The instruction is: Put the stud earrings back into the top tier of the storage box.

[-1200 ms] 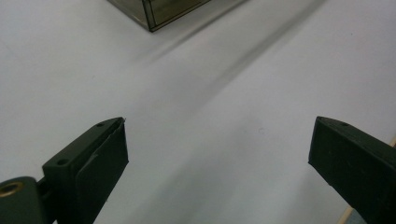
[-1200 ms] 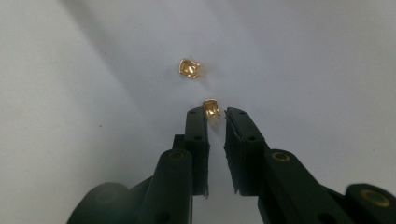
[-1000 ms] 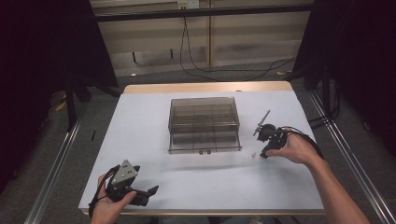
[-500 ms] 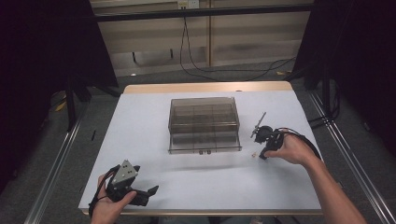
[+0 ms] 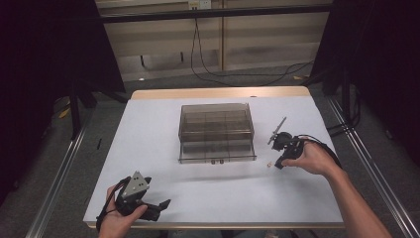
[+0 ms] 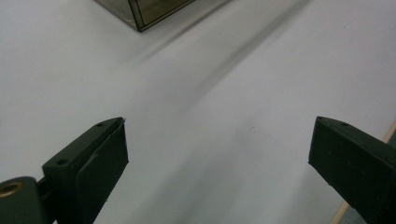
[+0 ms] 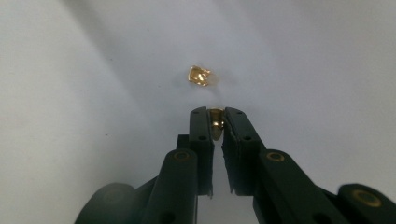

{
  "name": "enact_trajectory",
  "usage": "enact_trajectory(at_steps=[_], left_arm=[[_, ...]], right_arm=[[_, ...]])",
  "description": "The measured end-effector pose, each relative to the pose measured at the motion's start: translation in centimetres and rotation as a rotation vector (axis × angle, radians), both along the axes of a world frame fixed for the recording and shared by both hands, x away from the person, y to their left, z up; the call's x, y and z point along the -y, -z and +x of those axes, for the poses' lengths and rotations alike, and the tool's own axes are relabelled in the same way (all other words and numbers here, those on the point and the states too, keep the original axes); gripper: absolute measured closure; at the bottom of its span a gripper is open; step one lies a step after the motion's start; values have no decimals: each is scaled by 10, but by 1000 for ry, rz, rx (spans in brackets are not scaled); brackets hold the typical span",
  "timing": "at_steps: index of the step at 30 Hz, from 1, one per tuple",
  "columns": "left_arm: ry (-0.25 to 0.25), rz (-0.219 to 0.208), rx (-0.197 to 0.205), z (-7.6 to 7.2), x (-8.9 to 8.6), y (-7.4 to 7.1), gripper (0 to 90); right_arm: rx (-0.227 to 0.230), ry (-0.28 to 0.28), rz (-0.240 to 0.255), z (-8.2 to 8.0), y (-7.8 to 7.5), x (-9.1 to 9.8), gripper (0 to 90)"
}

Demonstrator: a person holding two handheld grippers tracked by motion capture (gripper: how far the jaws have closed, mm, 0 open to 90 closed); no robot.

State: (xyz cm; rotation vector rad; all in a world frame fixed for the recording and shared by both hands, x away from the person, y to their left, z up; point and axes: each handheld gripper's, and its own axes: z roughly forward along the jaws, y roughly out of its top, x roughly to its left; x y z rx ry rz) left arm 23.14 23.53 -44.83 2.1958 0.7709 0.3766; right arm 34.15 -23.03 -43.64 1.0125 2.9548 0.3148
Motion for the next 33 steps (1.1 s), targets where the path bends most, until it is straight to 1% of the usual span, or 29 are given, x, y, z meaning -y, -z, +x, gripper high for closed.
enact_trajectory(at_steps=[1, 2, 3, 4, 6, 7, 8, 9, 10, 11, 12, 13, 15, 16, 18, 21, 22, 23, 24, 27, 28, 31, 32, 33], left_arm=[[-4, 0, -2, 0, -1, 0, 44], [-13, -11, 1, 1, -2, -1, 46], [-13, -11, 1, 1, -2, -1, 47], [-11, -15, 2, 1, -4, -2, 46], [-13, -7, 3, 1, -4, -2, 45], [-16, -5, 2, 1, -4, -3, 44], [-16, -7, 1, 1, -4, -3, 45], [-16, -6, 2, 0, -4, -3, 45], [-17, -5, 2, 0, -4, -3, 46], [-27, -15, 3, 0, -4, -2, 46], [-21, -5, 2, 0, -4, -3, 48], [-25, -19, 3, 0, -4, -2, 47], [-26, -20, 3, 0, -5, -3, 46], [-30, -22, 0, 0, -5, -3, 45], [-28, -21, 3, 0, -5, -2, 45], [-21, -25, 2, 0, -4, -2, 45], [-20, -21, 1, 0, -4, -2, 44], [-20, -21, 1, 0, -4, -2, 45], [-29, -17, 9, 0, -4, -2, 46], [-26, -16, 11, -1, -4, -2, 45], [-27, -10, 7, -1, -3, -3, 45], [-25, -14, 9, 0, -4, -2, 45], [-24, -3, 12, 0, -4, -2, 45], [-24, -3, 12, 0, -4, -2, 45]], right_arm=[[0, 0, 0, 0, 0, 0, 821], [9, 2, 24, -1, -3, 2, 820], [9, 2, 24, -1, -3, 2, 820], [16, 5, 52, -2, -6, 4, 821], [16, 9, 58, -3, -7, 4, 820], [18, 3, 65, -3, -8, 5, 821], [23, 12, 91, -5, -11, 6, 820], [23, 12, 91, -5, -11, 6, 820], [17, 19, 107, -6, -13, 7, 821], [17, 19, 107, -6, -13, 7, 821], [20, 18, 126, -6, -14, 8, 821], [20, 18, 133, -7, -15, 8, 821], [21, 18, 139, -7, -15, 8, 820], [27, 9, 153, -8, -18, 8, 821], [33, 16, 171, -9, -20, 8, 821], [41, 2, 179, -9, -22, 9, 821], [44, 11, 195, -10, -25, 10, 820], [44, 11, 195, -10, -25, 10, 820], [55, 13, 213, -11, -29, 12, 821], [66, 10, 227, -12, -33, 13, 821], [72, 5, 247, -12, -37, 14, 821], [78, 2, 260, -13, -41, 15, 820], [81, 1, 270, -13, -46, 16, 820], [81, 1, 270, -13, -46, 16, 820]])
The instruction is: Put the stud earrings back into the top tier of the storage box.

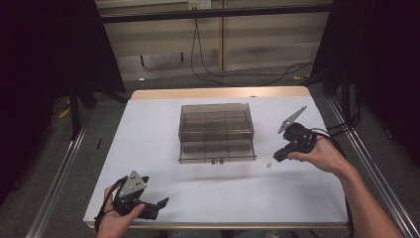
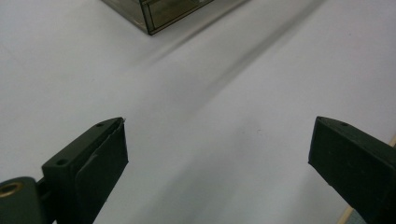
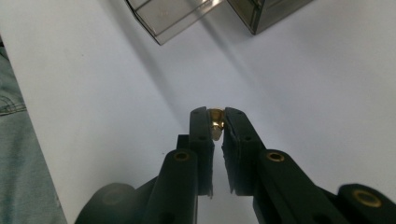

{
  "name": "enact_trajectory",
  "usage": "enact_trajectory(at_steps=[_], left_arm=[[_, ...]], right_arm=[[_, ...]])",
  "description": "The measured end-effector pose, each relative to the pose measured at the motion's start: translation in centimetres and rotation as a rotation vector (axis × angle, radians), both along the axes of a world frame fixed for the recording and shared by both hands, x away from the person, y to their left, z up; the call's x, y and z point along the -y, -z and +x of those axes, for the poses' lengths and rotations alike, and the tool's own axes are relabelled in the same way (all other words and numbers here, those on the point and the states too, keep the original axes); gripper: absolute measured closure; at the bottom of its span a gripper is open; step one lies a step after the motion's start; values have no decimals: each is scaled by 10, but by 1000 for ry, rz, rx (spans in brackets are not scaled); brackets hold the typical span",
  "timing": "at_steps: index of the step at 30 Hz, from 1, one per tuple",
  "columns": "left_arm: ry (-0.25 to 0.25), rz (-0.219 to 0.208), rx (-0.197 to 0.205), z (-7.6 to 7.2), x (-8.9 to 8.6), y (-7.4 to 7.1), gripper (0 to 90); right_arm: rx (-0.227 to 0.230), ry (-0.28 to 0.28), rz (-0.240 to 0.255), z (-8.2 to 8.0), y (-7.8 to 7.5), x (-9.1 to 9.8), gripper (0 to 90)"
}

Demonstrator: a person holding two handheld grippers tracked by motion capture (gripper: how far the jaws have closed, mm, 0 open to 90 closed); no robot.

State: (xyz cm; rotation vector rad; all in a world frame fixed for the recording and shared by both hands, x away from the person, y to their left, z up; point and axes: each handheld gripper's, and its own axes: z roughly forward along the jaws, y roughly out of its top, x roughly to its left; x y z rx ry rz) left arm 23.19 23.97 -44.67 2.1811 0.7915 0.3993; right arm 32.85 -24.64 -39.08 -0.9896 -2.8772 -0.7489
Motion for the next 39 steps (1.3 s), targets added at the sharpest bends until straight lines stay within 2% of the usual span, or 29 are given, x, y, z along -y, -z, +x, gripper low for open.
enact_trajectory(at_steps=[8, 19, 23, 28, 31, 39], left_arm=[[-6, -5, 4, -1, 0, -1, 48], [-4, -15, 1, 0, -1, 0, 48], [-3, 1, 2, 1, -1, 0, 49], [-9, -11, 0, 0, 0, 1, 49], [-7, -4, -1, 0, -1, 0, 49], [-11, -8, -2, 0, -1, 0, 50]], right_arm=[[45, -12, 32, 0, -19, 1, 821], [105, -61, 62, 3, -52, -12, 821], [115, -84, 64, 5, -58, -17, 821], [128, -96, 69, 7, -62, -23, 821], [136, -107, 73, 9, -66, -28, 821], [131, -120, 77, 12, -68, -41, 821]])
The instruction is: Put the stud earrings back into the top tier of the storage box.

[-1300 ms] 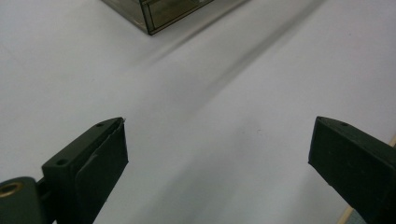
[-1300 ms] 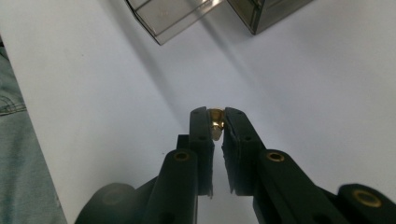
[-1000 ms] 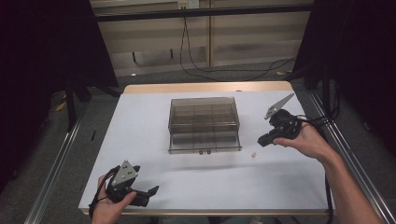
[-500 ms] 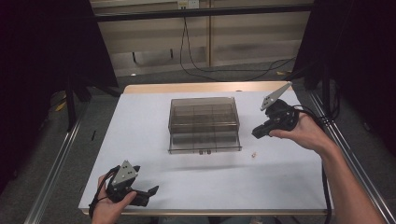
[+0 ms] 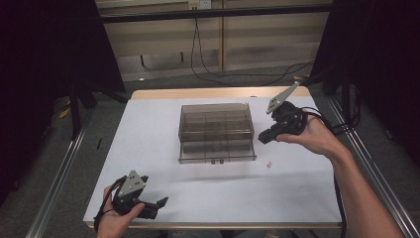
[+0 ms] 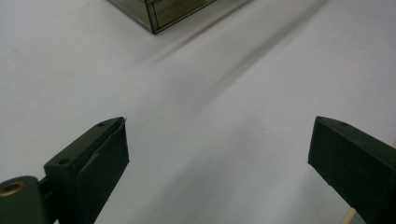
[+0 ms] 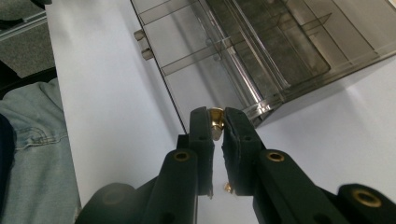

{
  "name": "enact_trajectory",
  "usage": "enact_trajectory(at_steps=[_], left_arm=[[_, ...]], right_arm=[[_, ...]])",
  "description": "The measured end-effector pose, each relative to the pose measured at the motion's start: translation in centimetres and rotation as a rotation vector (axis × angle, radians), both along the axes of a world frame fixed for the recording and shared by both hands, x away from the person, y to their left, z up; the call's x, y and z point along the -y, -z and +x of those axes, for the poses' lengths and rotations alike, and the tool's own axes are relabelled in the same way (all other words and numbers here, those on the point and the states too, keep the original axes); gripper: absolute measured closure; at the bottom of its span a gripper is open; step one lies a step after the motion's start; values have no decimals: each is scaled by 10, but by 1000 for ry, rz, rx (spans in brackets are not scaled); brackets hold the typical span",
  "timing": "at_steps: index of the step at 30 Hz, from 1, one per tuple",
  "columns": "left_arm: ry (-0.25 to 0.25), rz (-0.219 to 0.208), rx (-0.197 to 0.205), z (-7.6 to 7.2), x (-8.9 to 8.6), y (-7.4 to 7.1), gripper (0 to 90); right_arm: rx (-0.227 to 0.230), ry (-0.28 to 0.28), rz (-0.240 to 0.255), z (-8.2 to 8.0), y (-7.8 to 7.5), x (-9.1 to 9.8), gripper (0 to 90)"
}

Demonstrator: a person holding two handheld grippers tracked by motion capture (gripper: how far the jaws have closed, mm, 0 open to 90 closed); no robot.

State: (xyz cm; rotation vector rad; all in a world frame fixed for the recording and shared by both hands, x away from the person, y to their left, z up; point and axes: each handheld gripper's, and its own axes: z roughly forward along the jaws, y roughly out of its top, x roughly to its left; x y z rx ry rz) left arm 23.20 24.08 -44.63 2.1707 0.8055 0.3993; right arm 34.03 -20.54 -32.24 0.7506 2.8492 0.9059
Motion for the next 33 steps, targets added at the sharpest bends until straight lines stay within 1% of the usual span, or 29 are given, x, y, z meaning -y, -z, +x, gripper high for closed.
enact_trajectory(at_steps=[2, 5, 9, 10, 11, 12, 13, 14, 15, 16, 19, 20, 21, 23, 24, 26, 28, 29, 31, 33], left_arm=[[4, 0, -2, 0, 0, 0, 50], [6, -2, -1, -1, 2, 0, 50], [6, 2, -2, -1, 1, -1, 49], [11, -5, -1, -1, 1, 0, 48], [11, -5, -1, -1, 1, 0, 48], [9, -3, -4, -2, 2, 0, 48], [9, -3, -4, -2, 2, 0, 48], [11, 10, 0, -2, 2, -1, 48], [12, 10, 0, -2, 2, -1, 48], [11, -7, -3, -2, 2, 0, 48], [15, 2, -5, -1, 1, -1, 48], [11, 0, -5, 0, 1, -1, 48], [9, -2, 0, 1, -1, -1, 48], [8, -5, -1, 1, -1, -1, 48], [3, -12, -2, 0, -1, -1, 48], [0, -8, -3, 0, -1, -1, 48], [4, -8, 1, 0, -1, -1, 48], [9, -4, 1, 1, -1, -1, 48], [7, -1, -5, 1, 1, 0, 48], [10, -6, -4, 1, 1, 0, 49]], right_arm=[[1, 1, -1, 0, 0, -2, 821], [8, -19, 7, 3, -3, -8, 821], [12, -30, 6, 4, -5, -15, 821], [20, -38, 10, 5, -7, -19, 821], [20, -38, 10, 5, -7, -19, 821], [19, -47, 11, 6, -8, -24, 821], [19, -47, 11, 6, -8, -24, 821], [21, -54, 10, 6, -8, -26, 821], [25, -59, 13, 7, -9, -29, 821], [27, -71, 15, 9, -10, -34, 821], [30, -78, 10, 10, -9, -39, 821], [26, -77, 7, 10, -9, -41, 821], [32, -91, 3, 11, -9, -46, 821], [34, -94, 2, 12, -10, -48, 821], [36, -103, 0, 12, -10, -51, 821], [36, -104, -6, 13, -11, -54, 821], [33, -104, -12, 12, -12, -58, 821], [36, -116, -17, 13, -12, -60, 821], [37, -121, -22, 14, -12, -64, 821], [36, -125, -29, 14, -11, -68, 821]])
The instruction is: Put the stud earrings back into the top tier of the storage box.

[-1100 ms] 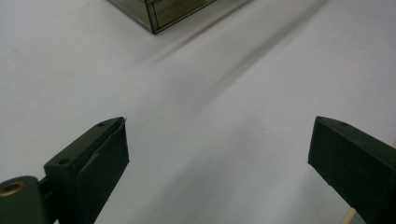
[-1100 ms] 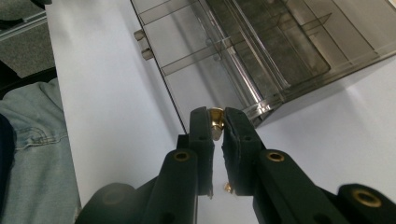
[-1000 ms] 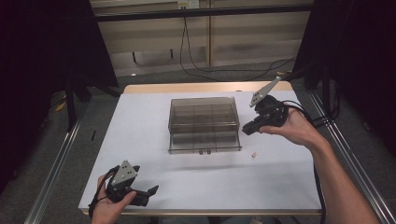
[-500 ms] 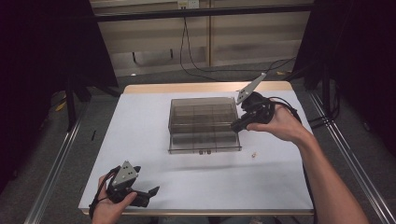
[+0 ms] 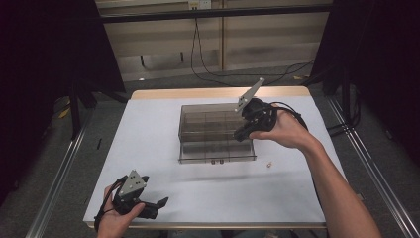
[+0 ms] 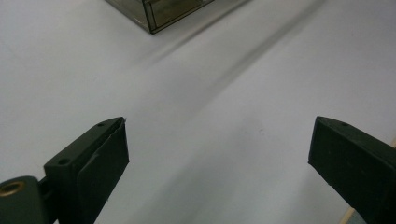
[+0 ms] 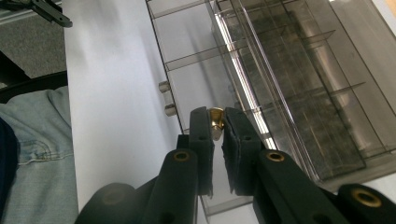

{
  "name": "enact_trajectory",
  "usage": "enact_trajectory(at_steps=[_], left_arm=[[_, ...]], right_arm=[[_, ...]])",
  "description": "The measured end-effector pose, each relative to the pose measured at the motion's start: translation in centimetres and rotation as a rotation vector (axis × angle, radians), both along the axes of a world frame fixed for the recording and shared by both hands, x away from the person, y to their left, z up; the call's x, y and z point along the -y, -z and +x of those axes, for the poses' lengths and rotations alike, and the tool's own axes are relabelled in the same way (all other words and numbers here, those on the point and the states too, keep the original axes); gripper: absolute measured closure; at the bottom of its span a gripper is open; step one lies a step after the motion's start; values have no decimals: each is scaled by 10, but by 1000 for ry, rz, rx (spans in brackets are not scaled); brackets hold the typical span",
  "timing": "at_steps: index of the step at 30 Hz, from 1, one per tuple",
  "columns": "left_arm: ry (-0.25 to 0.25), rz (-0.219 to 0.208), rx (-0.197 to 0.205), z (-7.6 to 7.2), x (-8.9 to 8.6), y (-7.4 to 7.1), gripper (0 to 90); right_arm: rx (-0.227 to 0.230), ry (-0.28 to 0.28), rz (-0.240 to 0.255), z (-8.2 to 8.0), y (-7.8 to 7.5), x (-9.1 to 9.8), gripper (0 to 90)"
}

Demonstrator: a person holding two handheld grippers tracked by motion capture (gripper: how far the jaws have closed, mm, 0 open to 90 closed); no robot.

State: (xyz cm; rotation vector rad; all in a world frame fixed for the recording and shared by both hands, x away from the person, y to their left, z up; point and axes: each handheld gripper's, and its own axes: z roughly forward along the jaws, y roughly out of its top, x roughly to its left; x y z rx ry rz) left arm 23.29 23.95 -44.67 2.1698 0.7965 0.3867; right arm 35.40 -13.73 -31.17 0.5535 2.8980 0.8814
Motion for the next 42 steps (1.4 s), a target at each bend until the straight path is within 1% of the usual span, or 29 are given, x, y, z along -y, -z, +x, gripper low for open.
enact_trajectory(at_steps=[1, 2, 3, 6, 8, 10, 11, 14, 15, 16, 17, 19, 21, 22, 23, 24, 25, 27, 28, 29, 30, 32, 33, 34, 36, 37, 38, 41, 42], left_arm=[[0, 8, 1, 0, -1, -1, 48], [-1, 6, 1, 0, -1, 0, 48], [-5, -1, -1, 1, -2, 0, 49], [-5, 0, 1, 0, -2, 0, 49], [1, 6, 1, 0, -2, -1, 48], [1, 4, 3, 0, -2, -1, 49], [0, 3, 3, 0, -2, -1, 48], [-4, 1, 7, 0, -2, -1, 49], [-3, 4, 5, 0, -3, -1, 49], [0, 1, 6, 0, -3, -1, 48], [-1, 0, 6, 0, -3, -1, 48], [-2, 2, 6, 0, -3, -1, 49], [2, 6, 6, -1, -3, -1, 49], [2, 6, 6, -1, -3, -1, 49], [0, 10, 9, -1, -3, -2, 49], [2, 7, 8, -1, -3, -2, 49], [2, 10, 8, -1, -2, -1, 49], [3, 5, 9, -1, -2, -1, 49], [3, 3, 10, -1, -2, -1, 49], [2, 3, 9, -1, -2, -1, 49], [4, 6, 8, -1, -2, -1, 49], [1, 2, 8, -1, -3, -1, 49], [-2, -3, 7, -1, -2, -1, 49], [-1, 0, 8, -1, -2, -1, 49], [3, 1, 8, -1, -2, -1, 49], [3, 1, 9, -1, -2, -1, 49], [2, 0, 7, -1, -2, -1, 49], [3, -3, 4, -1, -2, -1, 49], [4, 0, 4, -1, -2, -1, 49]], right_arm=[[-2, -7, -5, 1, 1, -4, 821], [-2, -7, -5, 1, 1, -4, 821], [-2, -10, -14, 2, 2, -8, 821], [-1, -22, -20, 3, 3, -13, 821], [-10, -20, -41, 3, 3, -19, 821], [-15, -27, -51, 4, 4, -25, 821], [-15, -35, -58, 4, 4, -29, 821], [-13, -35, -68, 5, 4, -33, 821], [-10, -45, -74, 6, 5, -35, 821], [-10, -42, -92, 6, 6, -38, 821], [-10, -42, -92, 6, 6, -38, 821], [-20, -47, -101, 7, 9, -42, 821], [-19, -59, -123, 8, 14, -49, 821], [-19, -59, -123, 8, 14, -49, 821], [-30, -63, -140, 9, 17, -54, 821], [-30, -63, -140, 9, 17, -54, 821], [-41, -69, -158, 10, 20, -59, 821], [-34, -71, -162, 10, 22, -61, 821], [-33, -77, -175, 11, 23, -63, 821], [-40, -75, -201, 11, 27, -68, 821], [-40, -75, -201, 11, 27, -68, 821], [-44, -93, -230, 13, 30, -71, 821], [-43, -84, -242, 14, 34, -74, 821], [-41, -105, -254, 15, 35, -75, 821], [-49, -99, -259, 15, 38, -77, 821], [-44, -99, -269, 16, 40, -79, 820], [-51, -104, -288, 17, 44, -82, 821], [-55, -105, -292, 20, 47, -85, 820], [-56, -107, -300, 21, 49, -88, 821]])
